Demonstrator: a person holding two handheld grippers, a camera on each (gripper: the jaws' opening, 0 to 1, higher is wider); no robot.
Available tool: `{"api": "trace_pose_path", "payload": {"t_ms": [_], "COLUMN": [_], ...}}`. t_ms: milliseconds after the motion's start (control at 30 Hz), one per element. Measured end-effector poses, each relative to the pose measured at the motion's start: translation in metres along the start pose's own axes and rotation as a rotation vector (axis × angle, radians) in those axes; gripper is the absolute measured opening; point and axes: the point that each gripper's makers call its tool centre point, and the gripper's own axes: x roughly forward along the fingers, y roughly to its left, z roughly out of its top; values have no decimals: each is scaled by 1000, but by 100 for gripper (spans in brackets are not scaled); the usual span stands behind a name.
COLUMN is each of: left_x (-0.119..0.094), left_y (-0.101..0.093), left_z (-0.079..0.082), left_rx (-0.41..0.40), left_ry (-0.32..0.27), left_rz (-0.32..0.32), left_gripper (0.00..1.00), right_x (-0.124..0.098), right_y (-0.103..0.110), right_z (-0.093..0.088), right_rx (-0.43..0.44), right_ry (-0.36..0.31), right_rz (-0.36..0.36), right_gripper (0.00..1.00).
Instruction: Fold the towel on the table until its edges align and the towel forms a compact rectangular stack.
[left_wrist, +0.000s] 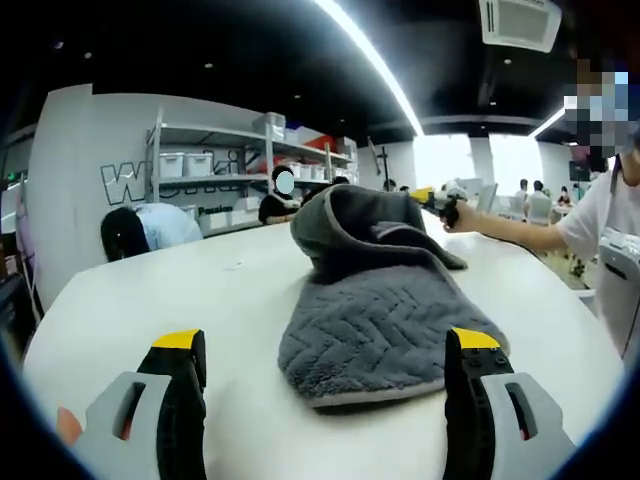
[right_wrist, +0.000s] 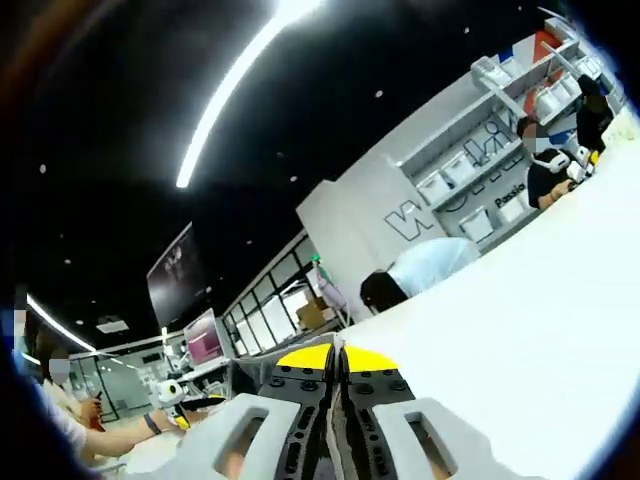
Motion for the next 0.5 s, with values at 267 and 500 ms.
{"api": "trace_pose_path", "payload": {"t_ms": [267,500], "left_x": [-2,-2], "left_y": [2,3], "left_z": [2,4], "left_rx": [0,-1], "left_ry": [-2,-2], "left_rz": [-2,-1], "left_gripper": [98,99], "right_x": [-8,-21], "right_y": [-34,-62], "right_z": [-12,-23], "right_rx": [-44,-197], "right_ry": [86,212], "right_rz": [-176,-312], "right_gripper": [0,0]}}
